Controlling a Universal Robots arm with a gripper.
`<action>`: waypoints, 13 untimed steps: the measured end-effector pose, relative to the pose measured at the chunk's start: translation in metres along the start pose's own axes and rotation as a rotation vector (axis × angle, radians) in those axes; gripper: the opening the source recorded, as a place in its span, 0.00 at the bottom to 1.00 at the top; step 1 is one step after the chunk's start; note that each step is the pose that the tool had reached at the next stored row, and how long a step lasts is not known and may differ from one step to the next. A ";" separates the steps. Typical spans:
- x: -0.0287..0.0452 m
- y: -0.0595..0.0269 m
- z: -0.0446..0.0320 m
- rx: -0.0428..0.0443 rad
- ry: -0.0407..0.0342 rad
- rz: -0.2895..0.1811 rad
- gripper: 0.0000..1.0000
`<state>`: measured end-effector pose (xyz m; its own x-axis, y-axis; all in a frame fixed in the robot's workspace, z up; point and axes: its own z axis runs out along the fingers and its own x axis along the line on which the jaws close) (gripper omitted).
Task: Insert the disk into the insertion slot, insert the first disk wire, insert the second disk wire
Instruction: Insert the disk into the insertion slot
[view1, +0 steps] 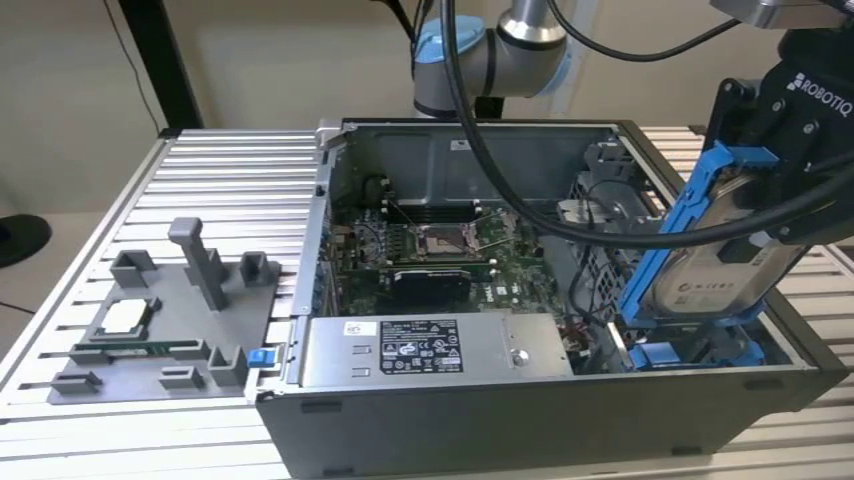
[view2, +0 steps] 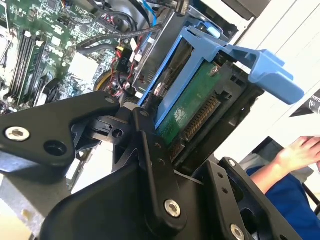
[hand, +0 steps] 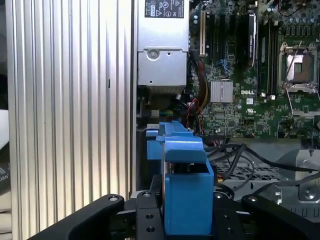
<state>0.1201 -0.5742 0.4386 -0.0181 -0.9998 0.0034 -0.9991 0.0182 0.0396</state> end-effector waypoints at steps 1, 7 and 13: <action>0.0000 0.0000 0.0001 0.0000 0.0000 0.000 0.00; 0.0001 -0.0004 0.0026 0.0002 -0.0002 0.000 0.00; 0.0008 -0.0032 0.0073 0.0013 -0.0003 0.000 0.00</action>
<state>0.1229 -0.5751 0.4312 -0.0181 -0.9998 0.0031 -0.9991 0.0182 0.0383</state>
